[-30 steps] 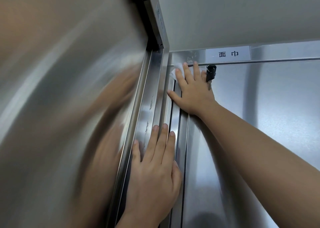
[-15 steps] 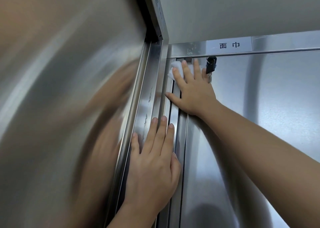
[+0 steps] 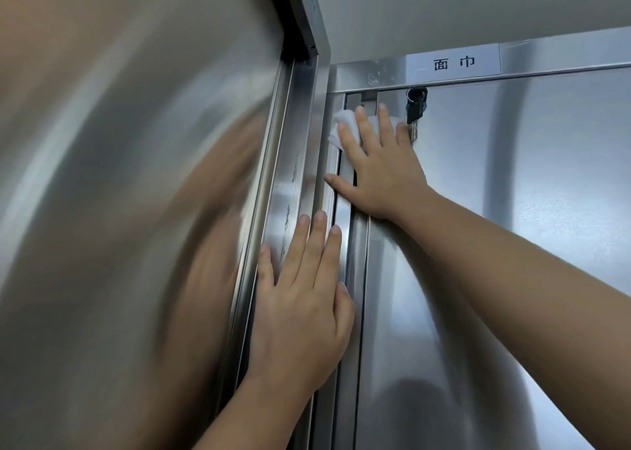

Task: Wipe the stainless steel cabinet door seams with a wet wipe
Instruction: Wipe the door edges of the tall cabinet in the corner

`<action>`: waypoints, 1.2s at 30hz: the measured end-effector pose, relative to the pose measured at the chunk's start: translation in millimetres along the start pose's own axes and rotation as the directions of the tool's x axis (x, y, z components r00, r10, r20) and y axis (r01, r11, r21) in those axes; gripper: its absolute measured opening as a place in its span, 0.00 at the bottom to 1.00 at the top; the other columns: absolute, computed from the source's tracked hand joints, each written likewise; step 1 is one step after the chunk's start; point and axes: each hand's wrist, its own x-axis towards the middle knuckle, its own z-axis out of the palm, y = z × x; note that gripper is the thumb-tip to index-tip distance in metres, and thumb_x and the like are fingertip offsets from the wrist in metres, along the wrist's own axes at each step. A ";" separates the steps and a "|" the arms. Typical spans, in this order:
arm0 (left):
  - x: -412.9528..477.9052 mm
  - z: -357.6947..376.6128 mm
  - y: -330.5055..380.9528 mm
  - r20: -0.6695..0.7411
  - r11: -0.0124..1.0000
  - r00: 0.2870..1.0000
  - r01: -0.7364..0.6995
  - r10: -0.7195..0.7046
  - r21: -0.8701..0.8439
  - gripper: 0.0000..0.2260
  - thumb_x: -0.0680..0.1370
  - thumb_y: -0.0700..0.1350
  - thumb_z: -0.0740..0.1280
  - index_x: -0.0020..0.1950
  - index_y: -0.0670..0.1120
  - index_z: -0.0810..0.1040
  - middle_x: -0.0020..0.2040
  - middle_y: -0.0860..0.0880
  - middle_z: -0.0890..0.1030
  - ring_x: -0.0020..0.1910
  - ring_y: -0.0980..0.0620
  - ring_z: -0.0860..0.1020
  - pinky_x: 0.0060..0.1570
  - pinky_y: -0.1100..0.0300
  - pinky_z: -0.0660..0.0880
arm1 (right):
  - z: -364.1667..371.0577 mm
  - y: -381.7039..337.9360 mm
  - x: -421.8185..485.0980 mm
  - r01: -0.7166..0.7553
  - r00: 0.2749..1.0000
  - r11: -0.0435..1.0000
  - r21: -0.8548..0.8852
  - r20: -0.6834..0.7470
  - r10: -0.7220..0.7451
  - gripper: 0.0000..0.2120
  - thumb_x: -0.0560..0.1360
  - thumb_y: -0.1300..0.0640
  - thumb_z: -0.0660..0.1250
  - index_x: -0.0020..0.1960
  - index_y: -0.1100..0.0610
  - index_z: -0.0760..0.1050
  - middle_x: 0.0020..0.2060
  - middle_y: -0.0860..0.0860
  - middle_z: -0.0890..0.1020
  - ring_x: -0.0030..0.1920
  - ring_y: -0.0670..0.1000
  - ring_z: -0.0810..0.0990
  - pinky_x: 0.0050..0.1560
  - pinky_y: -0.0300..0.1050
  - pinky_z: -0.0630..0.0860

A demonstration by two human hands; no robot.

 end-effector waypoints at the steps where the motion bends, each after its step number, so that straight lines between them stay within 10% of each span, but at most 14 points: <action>1: -0.5 -0.3 0.0 0.001 1.000 1.000 0.002 -0.002 -0.001 0.25 0.73 0.45 0.54 0.70 0.42 0.68 0.72 0.46 0.65 0.72 0.47 0.61 0.66 0.41 0.54 | 2.7 -2.6 -12.5 0.027 1.000 1.000 -0.008 -0.010 -0.027 0.37 0.75 0.34 0.41 0.77 0.54 0.42 0.76 0.57 0.43 0.74 0.62 0.40 0.71 0.59 0.42; 25: -73.7 -8.1 0.4 0.082 0.995 0.992 0.093 -0.095 0.023 0.28 0.74 0.46 0.56 0.73 0.37 0.59 0.74 0.41 0.58 0.74 0.49 0.53 0.68 0.45 0.52 | 19.1 -44.7 -149.6 0.253 0.960 0.961 0.114 0.095 -0.264 0.38 0.74 0.35 0.48 0.76 0.57 0.50 0.75 0.58 0.49 0.75 0.62 0.47 0.72 0.59 0.49; 36: -86.0 -8.4 -0.1 0.049 0.997 0.996 0.079 -0.079 0.008 0.28 0.73 0.45 0.57 0.72 0.37 0.60 0.73 0.40 0.60 0.73 0.46 0.57 0.69 0.51 0.53 | 14.5 -49.4 -133.3 0.125 0.983 0.987 0.104 0.122 -0.137 0.39 0.73 0.35 0.42 0.76 0.57 0.41 0.76 0.56 0.42 0.75 0.60 0.40 0.72 0.58 0.41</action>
